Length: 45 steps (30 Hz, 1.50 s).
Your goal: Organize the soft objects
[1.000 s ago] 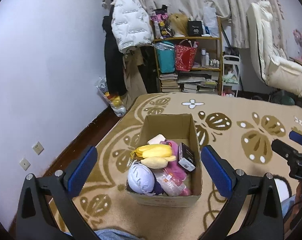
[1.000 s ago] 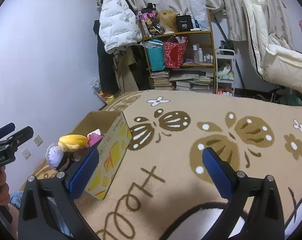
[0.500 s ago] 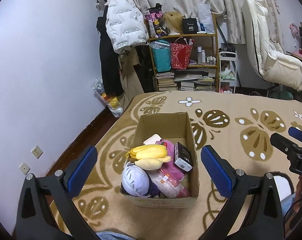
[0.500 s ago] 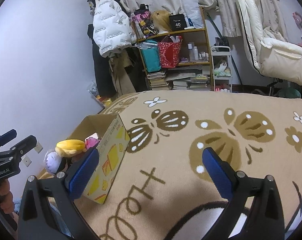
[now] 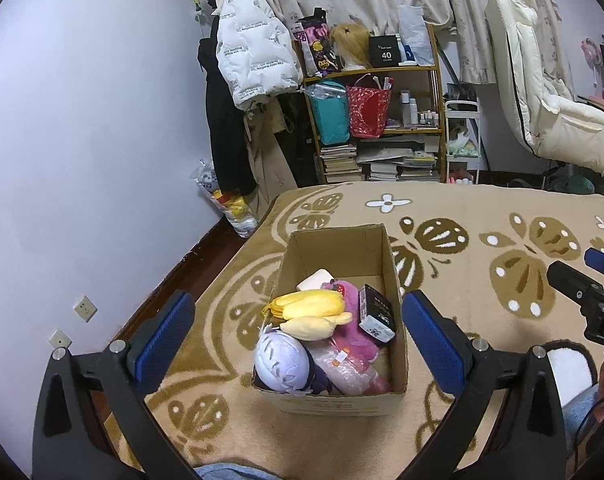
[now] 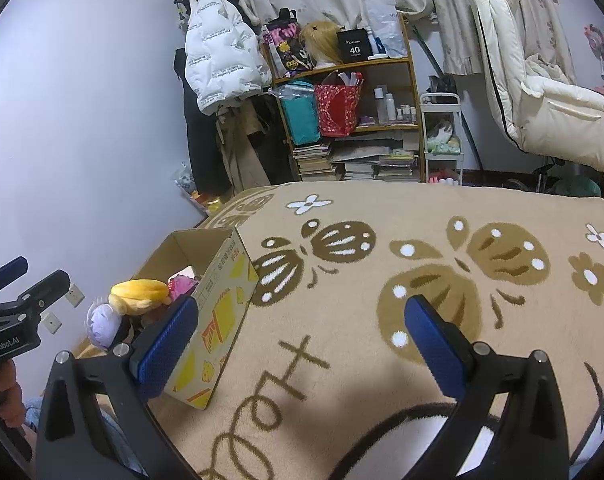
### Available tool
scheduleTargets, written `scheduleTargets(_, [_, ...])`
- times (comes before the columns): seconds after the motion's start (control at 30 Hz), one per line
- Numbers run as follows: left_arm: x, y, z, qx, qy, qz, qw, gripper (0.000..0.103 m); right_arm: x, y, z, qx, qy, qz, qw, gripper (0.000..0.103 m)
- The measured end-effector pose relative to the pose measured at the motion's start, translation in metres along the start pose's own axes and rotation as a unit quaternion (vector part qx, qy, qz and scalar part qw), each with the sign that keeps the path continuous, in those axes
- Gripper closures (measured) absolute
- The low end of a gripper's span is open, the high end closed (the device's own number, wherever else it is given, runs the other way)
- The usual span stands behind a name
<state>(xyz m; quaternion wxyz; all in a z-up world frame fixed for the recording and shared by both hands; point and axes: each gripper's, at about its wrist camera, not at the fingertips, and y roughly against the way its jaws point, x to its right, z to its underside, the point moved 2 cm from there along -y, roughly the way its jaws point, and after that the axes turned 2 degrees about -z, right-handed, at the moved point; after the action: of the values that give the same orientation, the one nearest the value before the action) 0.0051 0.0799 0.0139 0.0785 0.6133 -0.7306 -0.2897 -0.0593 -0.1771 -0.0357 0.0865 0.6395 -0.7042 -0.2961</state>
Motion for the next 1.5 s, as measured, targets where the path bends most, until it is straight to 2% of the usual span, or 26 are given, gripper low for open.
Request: scheduleTargets(1.5, [-0.0027,-0.0009,-0.0012,-0.004,-0.010,-0.005,0.9999,0.001,-0.0054,-0.0030,0.0003,0.001,0.002,-0.002,1.000,0.000])
